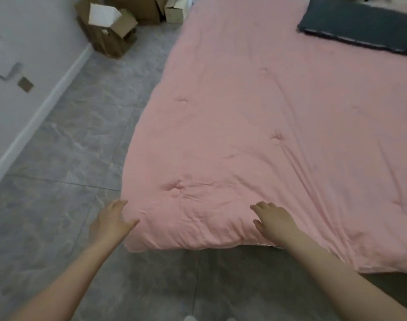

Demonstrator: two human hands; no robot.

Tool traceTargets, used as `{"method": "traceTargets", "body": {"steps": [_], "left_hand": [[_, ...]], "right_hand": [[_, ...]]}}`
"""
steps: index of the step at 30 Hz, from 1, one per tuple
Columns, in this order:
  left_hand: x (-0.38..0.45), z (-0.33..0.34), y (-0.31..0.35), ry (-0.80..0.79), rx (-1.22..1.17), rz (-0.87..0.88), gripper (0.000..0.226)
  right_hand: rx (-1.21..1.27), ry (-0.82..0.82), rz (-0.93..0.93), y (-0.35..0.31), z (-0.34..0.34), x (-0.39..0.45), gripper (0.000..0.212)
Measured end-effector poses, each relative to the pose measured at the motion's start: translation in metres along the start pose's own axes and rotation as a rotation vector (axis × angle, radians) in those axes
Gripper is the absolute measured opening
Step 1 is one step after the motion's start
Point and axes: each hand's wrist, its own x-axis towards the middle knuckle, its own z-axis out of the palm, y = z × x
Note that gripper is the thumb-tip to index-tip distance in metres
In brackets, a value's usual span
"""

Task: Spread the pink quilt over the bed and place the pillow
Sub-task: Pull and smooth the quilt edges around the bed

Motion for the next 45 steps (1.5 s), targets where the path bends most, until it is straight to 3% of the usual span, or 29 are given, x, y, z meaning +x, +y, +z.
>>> {"method": "traceTargets", "body": {"steps": [8, 10, 14, 17, 19, 21, 24, 26, 30, 34, 36, 38, 40, 43, 45], "left_hand": [[0.047, 0.088, -0.044, -0.182, 0.128, 0.15, 0.098], [0.069, 0.11, -0.069, -0.228, 0.196, 0.131, 0.107], [0.096, 0.145, -0.116, -0.332, 0.319, 0.277, 0.119], [0.101, 0.158, -0.118, -0.277, 0.096, 0.184, 0.131], [0.103, 0.165, -0.114, -0.281, -0.12, 0.036, 0.137], [0.107, 0.173, -0.11, -0.295, -0.256, -0.026, 0.131], [0.104, 0.184, -0.122, -0.287, -0.187, 0.0, 0.114], [0.104, 0.186, -0.127, -0.284, -0.159, 0.031, 0.102], [0.115, 0.166, -0.152, -0.307, -0.085, 0.213, 0.084], [0.144, 0.112, -0.203, -0.322, 0.101, 0.191, 0.067], [0.173, 0.122, -0.254, -0.364, 0.174, 0.184, 0.068], [0.187, 0.133, -0.277, -0.383, 0.265, 0.209, 0.077], [0.178, 0.129, -0.248, -0.397, 0.346, 0.231, 0.084], [0.147, 0.12, -0.179, -0.071, 0.285, 0.488, 0.079], [0.131, 0.135, -0.157, 0.029, 0.282, 0.716, 0.082]], "right_hand": [[0.128, -0.032, 0.072, -0.053, 0.071, 0.024, 0.061], [0.167, -0.017, 0.089, -0.075, 0.083, 0.043, 0.067], [0.246, -0.03, 0.133, -0.114, 0.1, 0.089, 0.088], [0.248, -0.094, 0.22, -0.146, 0.12, 0.124, 0.101], [0.239, -0.141, 0.322, -0.17, 0.136, 0.145, 0.096], [0.195, -0.117, 0.427, -0.183, 0.145, 0.158, 0.082], [0.027, -0.004, 0.441, -0.197, 0.159, 0.174, 0.035], [-0.008, 0.025, 0.411, -0.196, 0.163, 0.173, 0.036], [-0.002, 0.261, 0.279, -0.223, 0.147, 0.158, 0.029], [-0.007, 0.265, 0.131, -0.281, 0.114, 0.15, 0.025], [-0.057, 0.267, 0.06, -0.299, 0.097, 0.15, 0.021], [-0.022, 0.124, -0.006, -0.298, 0.096, 0.156, 0.022], [0.14, -0.011, 0.038, -0.288, 0.103, 0.153, 0.027], [0.218, 0.132, 0.14, -0.269, 0.12, 0.143, 0.052], [0.17, 0.052, 0.205, -0.253, 0.135, 0.134, 0.072]]}}
